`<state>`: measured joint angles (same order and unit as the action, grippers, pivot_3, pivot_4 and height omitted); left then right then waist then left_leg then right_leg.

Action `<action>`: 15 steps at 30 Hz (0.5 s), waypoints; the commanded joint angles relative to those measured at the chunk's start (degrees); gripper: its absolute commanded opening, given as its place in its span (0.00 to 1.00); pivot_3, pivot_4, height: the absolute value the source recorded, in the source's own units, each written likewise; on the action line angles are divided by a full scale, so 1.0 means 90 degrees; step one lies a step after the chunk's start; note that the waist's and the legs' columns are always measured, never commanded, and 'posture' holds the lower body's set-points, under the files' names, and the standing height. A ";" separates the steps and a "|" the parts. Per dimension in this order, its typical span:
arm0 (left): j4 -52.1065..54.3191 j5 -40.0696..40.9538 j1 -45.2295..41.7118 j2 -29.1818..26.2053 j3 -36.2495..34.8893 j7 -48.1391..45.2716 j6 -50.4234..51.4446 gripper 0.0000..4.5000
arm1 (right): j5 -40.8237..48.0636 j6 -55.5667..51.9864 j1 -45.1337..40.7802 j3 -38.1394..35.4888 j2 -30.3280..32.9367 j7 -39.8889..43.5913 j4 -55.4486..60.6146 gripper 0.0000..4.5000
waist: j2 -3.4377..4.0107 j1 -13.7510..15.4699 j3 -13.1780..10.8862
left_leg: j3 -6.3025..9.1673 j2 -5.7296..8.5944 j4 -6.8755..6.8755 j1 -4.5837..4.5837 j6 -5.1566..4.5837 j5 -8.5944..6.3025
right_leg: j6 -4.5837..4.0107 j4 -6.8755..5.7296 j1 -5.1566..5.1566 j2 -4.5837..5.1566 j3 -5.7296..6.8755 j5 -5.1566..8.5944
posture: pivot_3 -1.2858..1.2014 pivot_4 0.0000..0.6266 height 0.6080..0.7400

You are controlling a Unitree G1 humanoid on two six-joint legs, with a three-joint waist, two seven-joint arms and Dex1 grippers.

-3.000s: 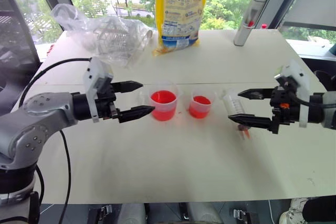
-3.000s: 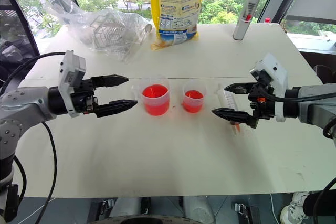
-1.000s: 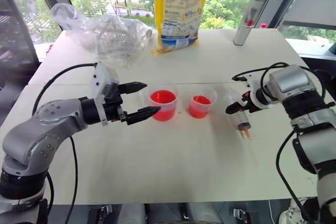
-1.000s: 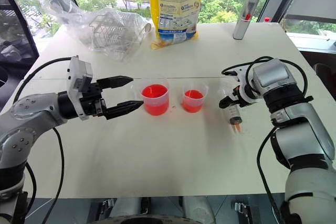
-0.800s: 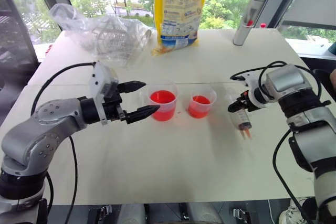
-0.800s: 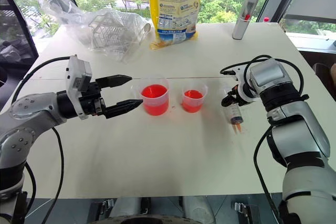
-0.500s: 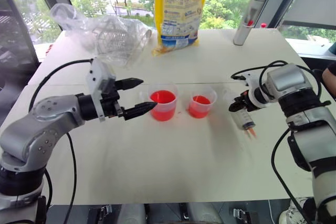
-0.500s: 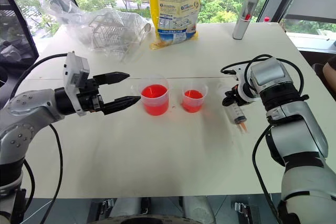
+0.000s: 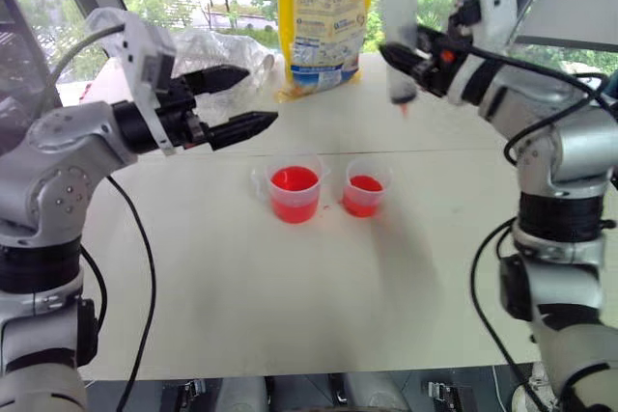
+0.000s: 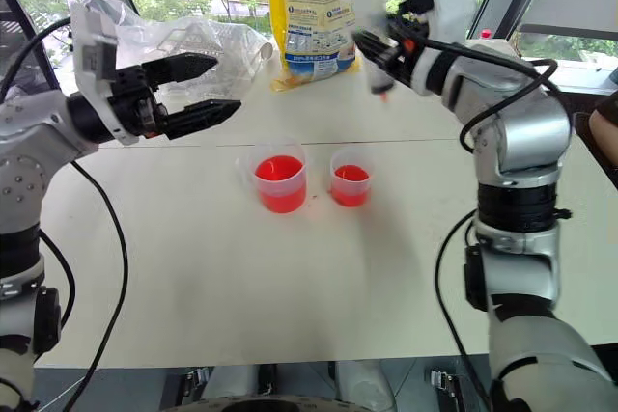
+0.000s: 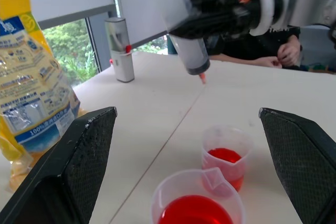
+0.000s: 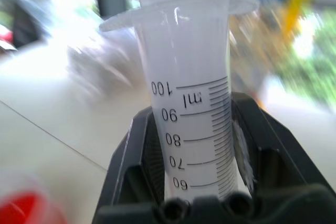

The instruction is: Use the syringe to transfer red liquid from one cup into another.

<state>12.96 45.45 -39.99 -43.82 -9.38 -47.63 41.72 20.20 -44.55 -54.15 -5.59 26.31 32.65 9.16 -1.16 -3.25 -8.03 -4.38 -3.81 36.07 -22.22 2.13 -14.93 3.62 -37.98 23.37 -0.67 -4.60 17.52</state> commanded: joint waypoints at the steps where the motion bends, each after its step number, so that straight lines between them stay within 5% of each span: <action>1: -0.0076 -0.0091 -0.0235 -0.0093 -0.0018 -0.0182 -0.0093 1.00 | 0.0479 0.0807 0.0071 -0.0093 -0.0737 -0.0045 0.0426 0.30 | -0.0001 -0.0007 0.0001 | 0.0001 -0.0001 0.0003 0.0000 0.0002 0.0001 | 0.0000 -0.0002 0.0000 0.0002 -0.0001 0.0000 | 0.52 0.24 1.00; 7: -0.0133 -0.0150 -0.0465 -0.0233 -0.0088 -0.0282 -0.0006 1.00 | 0.0593 0.1897 0.0643 0.0318 -0.1957 -0.0021 0.0124 0.30 | -0.0010 0.0001 0.0006 | -0.0002 0.0003 0.0010 0.0000 0.0005 0.0003 | 0.0000 -0.0008 -0.0002 0.0029 0.0001 0.0000 | 0.52 0.24 1.00; 15: -0.0332 -0.0322 -0.0771 -0.0210 0.0048 -0.0318 -0.0037 1.00 | 0.0130 0.3091 0.1726 0.1127 -0.2175 0.0462 -0.0509 0.30 | -0.0011 0.0036 0.0006 | -0.0002 0.0009 0.0012 -0.0001 0.0004 0.0003 | 0.0000 -0.0005 -0.0004 0.0030 0.0003 0.0000 | 0.52 0.24 1.00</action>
<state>9.57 42.93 -45.32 -45.54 -8.57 -50.23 41.97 21.44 -19.55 -37.96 4.38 7.26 36.23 3.15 -1.26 -2.93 -7.97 -4.40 -3.74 36.18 -22.23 2.17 -14.91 3.62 -38.04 23.34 -0.42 -4.58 17.52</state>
